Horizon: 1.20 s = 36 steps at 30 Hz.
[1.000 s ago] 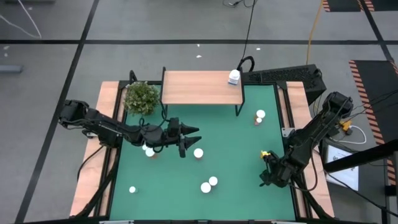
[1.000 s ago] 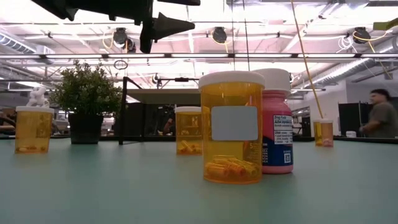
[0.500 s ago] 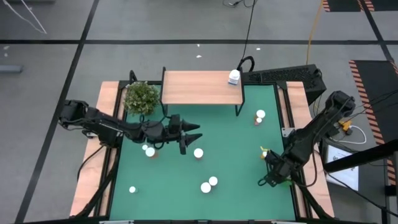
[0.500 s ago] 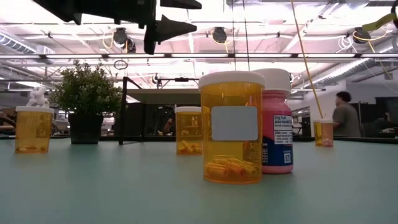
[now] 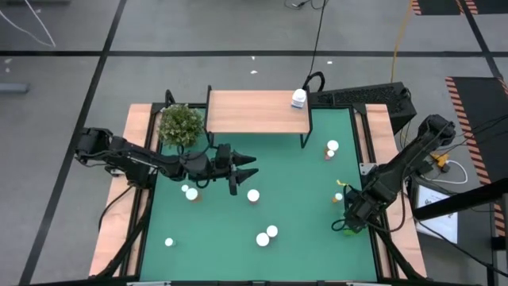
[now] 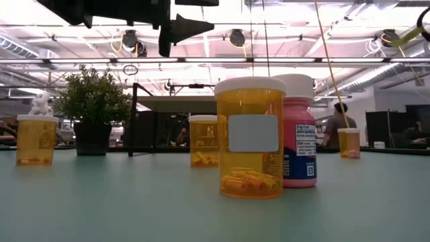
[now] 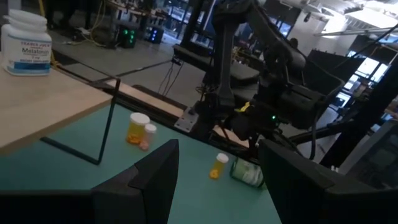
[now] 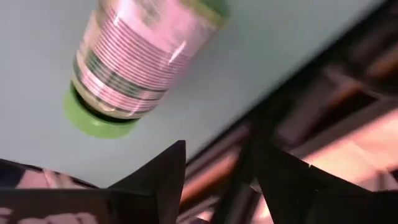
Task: Pick and place medicine bottles onto shelf by color
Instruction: Put the large green medicine bottle on the shelf
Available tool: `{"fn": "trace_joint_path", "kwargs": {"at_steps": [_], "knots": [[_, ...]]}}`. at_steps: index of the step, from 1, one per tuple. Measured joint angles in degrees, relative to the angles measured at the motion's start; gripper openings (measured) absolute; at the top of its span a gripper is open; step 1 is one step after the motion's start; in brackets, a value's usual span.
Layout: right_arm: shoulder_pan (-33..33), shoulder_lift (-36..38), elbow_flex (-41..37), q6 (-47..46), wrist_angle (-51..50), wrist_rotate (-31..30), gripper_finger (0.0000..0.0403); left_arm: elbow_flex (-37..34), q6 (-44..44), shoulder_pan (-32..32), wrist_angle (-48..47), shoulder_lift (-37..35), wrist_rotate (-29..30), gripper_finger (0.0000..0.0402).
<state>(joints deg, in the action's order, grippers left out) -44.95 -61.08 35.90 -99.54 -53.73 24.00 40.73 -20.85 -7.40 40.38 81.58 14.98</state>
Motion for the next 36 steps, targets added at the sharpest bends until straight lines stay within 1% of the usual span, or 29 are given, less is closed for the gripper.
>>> {"fn": "trace_joint_path", "kwargs": {"at_steps": [3, 6, 8, 11, 14, 17, 19, 22, 23, 24, 25, 27, 31, 34, 36], "knots": [[0.0, 0.0, -3.2, -1.0, 9.6, -2.4, 0.0192, 0.0, 0.0, -0.1, 0.0, 0.0, 0.0, 0.0223], [0.0, 0.0, -4.5, -1.7, 13.6, -7.1, 0.0193, 0.0, 0.2, -0.6, -0.1, 0.0, 0.0, 0.0223], [0.0, 0.2, -4.5, 1.9, 13.6, -9.4, 0.0192, 0.0, 0.2, -0.8, -0.4, 0.0, 0.0, 0.0223], [-0.5, 1.0, -4.5, 11.7, 13.8, -12.2, 0.0186, 0.0, 1.1, -1.0, -0.6, 0.0, -0.1, 0.0223], [-1.1, 1.9, -4.5, 18.8, 14.3, -13.4, 0.0179, 0.0, 2.8, -0.8, -0.5, 0.0, 0.2, 0.0223], [-1.8, 2.0, -4.5, 26.2, 20.2, -13.9, 0.0174, 0.0, 2.5, -0.4, -0.1, 0.0, 0.6, 0.0223], [-2.4, 1.7, -4.5, 28.9, 25.9, -14.5, 0.0174, 0.0, 2.7, -0.4, -0.1, 0.0, 0.8, 0.0223], [-2.9, 1.0, -6.1, 31.7, 35.9, -22.8, 0.0176, 0.0, 2.3, -0.8, 0.1, 0.0, 1.0, 0.0223], [-2.7, 0.5, -7.0, 31.9, 37.7, -25.4, 0.0177, 0.0, 1.9, -1.1, 0.1, 0.0, 1.0, 0.0223], [-2.0, 0.1, -7.6, 31.8, 37.7, -26.8, 0.0177, 0.0, 1.4, -1.6, 0.1, 0.0, 1.4, 0.0223], [-1.0, -0.3, -7.8, 30.6, 36.4, -26.6, 0.0177, 0.0, 0.9, -2.0, -0.1, 0.0, 2.4, 0.0223], [0.8, -0.7, -7.7, 29.9, 32.3, -24.3, 0.0174, 0.0, -0.8, -3.0, -1.2, 0.0, 5.6, 0.0223], [2.1, -0.3, -2.6, 33.8, 25.2, -24.8, 0.0157, 0.0, -1.9, -4.3, -5.1, 0.0, 8.8, 0.0223], [3.4, -0.4, 2.3, 37.1, 20.6, -30.0, 0.0150, 0.0, -2.0, -4.4, -5.7, 0.0, 9.0, 0.0223], [4.7, -0.4, 5.3, 37.3, 18.2, -33.7, 0.0149, 0.0, -2.0, -4.2, -5.7, 0.0, 9.1, 0.0223]]}}
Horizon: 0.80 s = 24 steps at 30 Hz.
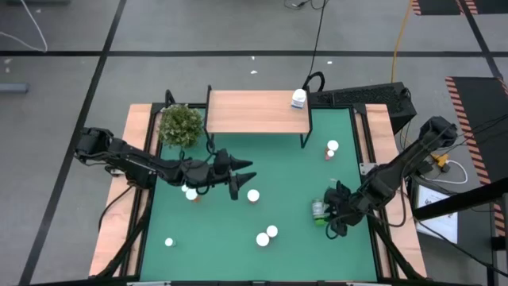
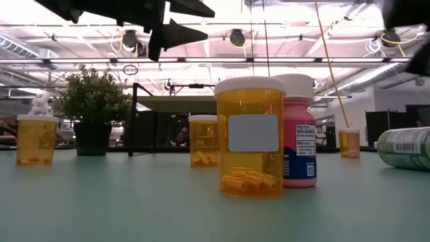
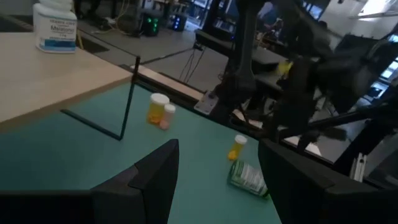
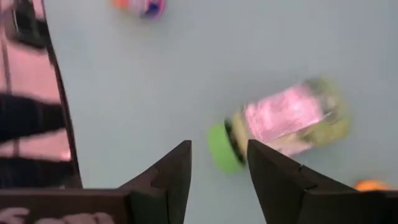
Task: Pick and place medicine bottles onto shelf by color
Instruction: Put the large green medicine bottle on the shelf
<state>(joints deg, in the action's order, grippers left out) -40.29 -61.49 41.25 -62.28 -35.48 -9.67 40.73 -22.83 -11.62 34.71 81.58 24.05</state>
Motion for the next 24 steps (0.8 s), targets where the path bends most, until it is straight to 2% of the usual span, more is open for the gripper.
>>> {"fn": "trace_joint_path", "kwargs": {"at_steps": [2, 5, 9, 13, 17, 21, 24], "knots": [[1.7, -0.3, 2.5, 2.7, -2.6, -0.7, 0.0152, 0.0, 0.0, 0.3, 0.1, 0.0, 0.0, 0.0223], [2.9, -1.3, 9.2, 14.5, -4.5, -1.4, 0.0162, 0.0, 0.0, 0.9, 0.0, 0.0, 0.0, 0.0223], [3.2, -4.8, 17.7, 39.8, -9.2, -5.2, 0.0179, 0.0, 0.1, 2.2, -0.3, 0.0, -0.1, 0.0223], [3.6, -9.0, 19.1, 64.1, -10.2, -8.3, 0.0206, 0.0, 0.9, 4.0, -0.3, 0.0, -2.1, 0.0223], [4.7, -14.6, 17.2, 79.4, -10.1, -2.9, 0.0241, 0.0, -0.4, 4.5, -0.3, 0.0, -3.0, 0.0223], [4.6, -19.0, 16.9, 87.6, -9.5, 3.5, 0.0260, 0.1, -1.0, 3.3, -3.4, 0.0, -3.0, 0.0223], [5.2, -22.2, 16.9, 92.5, -7.0, 5.4, 0.0262, 0.1, -3.7, 2.5, -8.2, 0.0, -3.0, 0.0223]]}}
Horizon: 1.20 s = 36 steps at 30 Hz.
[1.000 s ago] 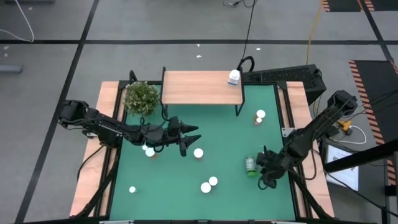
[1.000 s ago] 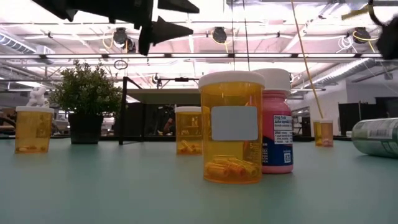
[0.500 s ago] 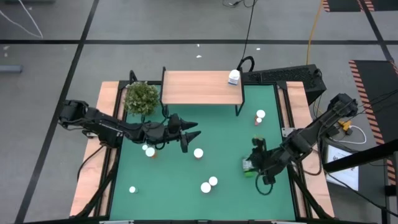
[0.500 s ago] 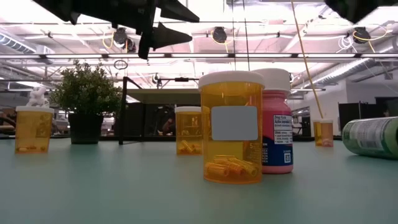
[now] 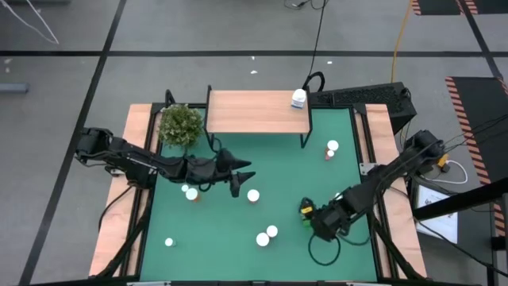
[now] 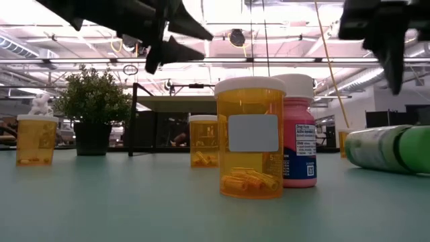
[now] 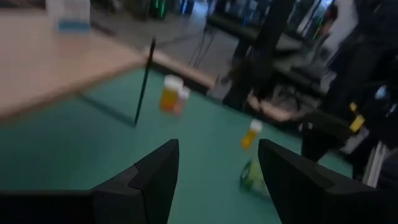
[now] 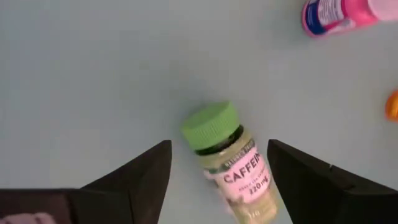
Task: Pick and place medicine bottles onto shelf by color
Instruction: Put the large green medicine bottle on the shelf
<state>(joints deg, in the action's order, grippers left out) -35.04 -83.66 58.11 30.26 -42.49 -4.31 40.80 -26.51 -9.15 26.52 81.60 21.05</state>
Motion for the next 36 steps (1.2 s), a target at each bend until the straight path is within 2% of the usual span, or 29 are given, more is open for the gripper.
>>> {"fn": "trace_joint_path", "kwargs": {"at_steps": [3, 8, 13, 17, 25, 29, 33, 36], "knots": [[1.7, -2.4, -2.2, 3.4, 7.1, 0.5, 0.0262, 0.0, -1.9, -1.1, -3.1, 0.0, 0.2, 0.0223], [4.6, -2.6, -10.2, 2.2, 16.6, 4.3, 0.0262, 0.0, -3.2, -3.1, -3.9, 0.0, 2.6, 0.0223], [5.8, -2.4, -15.0, 1.6, 22.5, 2.5, 0.0259, 0.0, -2.5, -3.4, -4.0, 0.0, 3.3, 0.0223], [6.1, -2.4, -17.2, -3.8, 27.8, 0.8, 0.0235, 0.0, -2.6, -2.9, -3.7, 0.0, 3.5, 0.0223], [6.1, -2.2, -19.0, -19.4, 31.5, -0.9, 0.0169, 0.0, -1.2, -2.8, -2.3, 0.0, 3.6, 0.0223], [6.3, 0.8, -19.3, -27.5, 34.5, -1.3, 0.0141, 0.0, -1.3, -2.8, -2.3, 0.0, 3.6, 0.0223], [7.0, 8.7, -19.2, -32.9, 37.5, -6.4, 0.0127, 0.0, -1.3, -2.8, -2.2, 0.0, 3.6, 0.0223], [7.4, 15.1, -19.2, -35.7, 35.2, -10.4, 0.0123, 0.0, -1.2, -2.8, -2.0, 0.0, 3.6, 0.0223]]}}
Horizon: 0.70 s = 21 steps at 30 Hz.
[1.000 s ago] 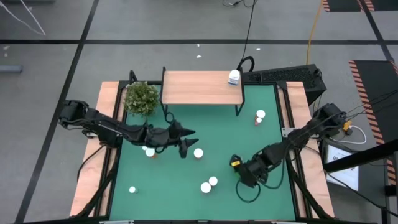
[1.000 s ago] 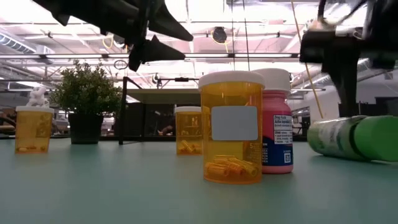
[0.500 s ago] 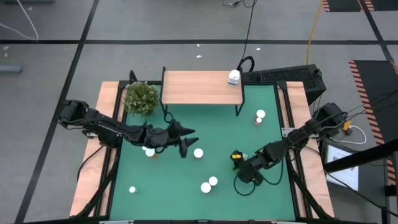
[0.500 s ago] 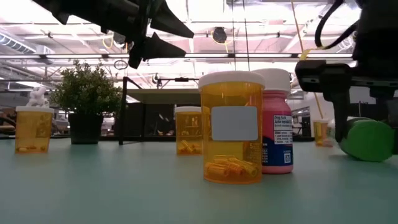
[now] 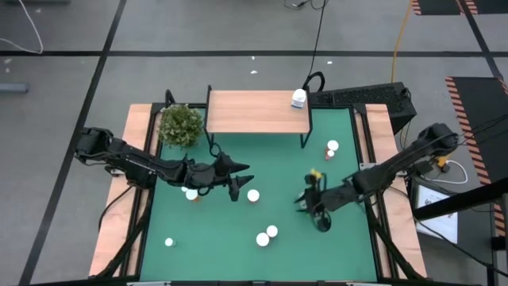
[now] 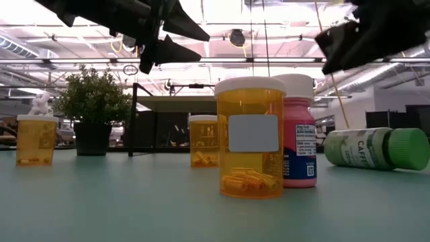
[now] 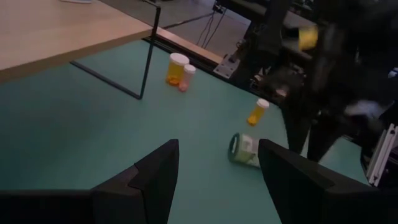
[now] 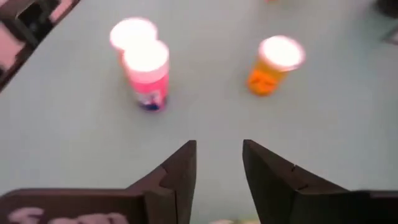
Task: Pick and place medicine bottles onto shelf by color
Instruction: Put the large green medicine bottle on the shelf
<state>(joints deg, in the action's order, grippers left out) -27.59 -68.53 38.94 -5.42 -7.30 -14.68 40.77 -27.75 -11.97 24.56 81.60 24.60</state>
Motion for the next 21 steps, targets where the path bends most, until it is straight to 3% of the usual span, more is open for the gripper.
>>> {"fn": "trace_joint_path", "kwargs": {"at_steps": [3, 6, 9, 12, 18, 21], "knots": [[0.6, 5.6, 0.0, -4.6, -7.3, -3.7, 0.0129, 0.0, 0.2, 0.0, 0.2, 0.0, 0.0, 0.0223], [2.5, 9.2, 0.0, -20.6, -14.9, -4.7, 0.0149, 0.0, 0.4, 0.0, 0.4, 0.0, 0.0, 0.0223], [3.3, 10.7, 0.0, -36.7, -17.8, -0.6, 0.0180, 0.0, 0.4, 0.0, 0.8, 0.0, 0.0, 0.0223], [1.8, 9.6, 0.0, -44.4, -18.2, 2.6, 0.0212, 0.0, 0.6, 0.0, 1.2, 0.0, 0.0, 0.0223], [-0.2, 3.3, 0.0, -60.7, -25.8, -1.6, 0.0256, 0.0, 3.6, 0.7, 1.1, 0.0, 0.0, 0.0223], [-0.2, -0.4, -0.4, -65.3, -26.5, -0.8, 0.0266, 0.0, 4.9, 1.3, 1.0, 0.0, 0.0, 0.0223]]}}
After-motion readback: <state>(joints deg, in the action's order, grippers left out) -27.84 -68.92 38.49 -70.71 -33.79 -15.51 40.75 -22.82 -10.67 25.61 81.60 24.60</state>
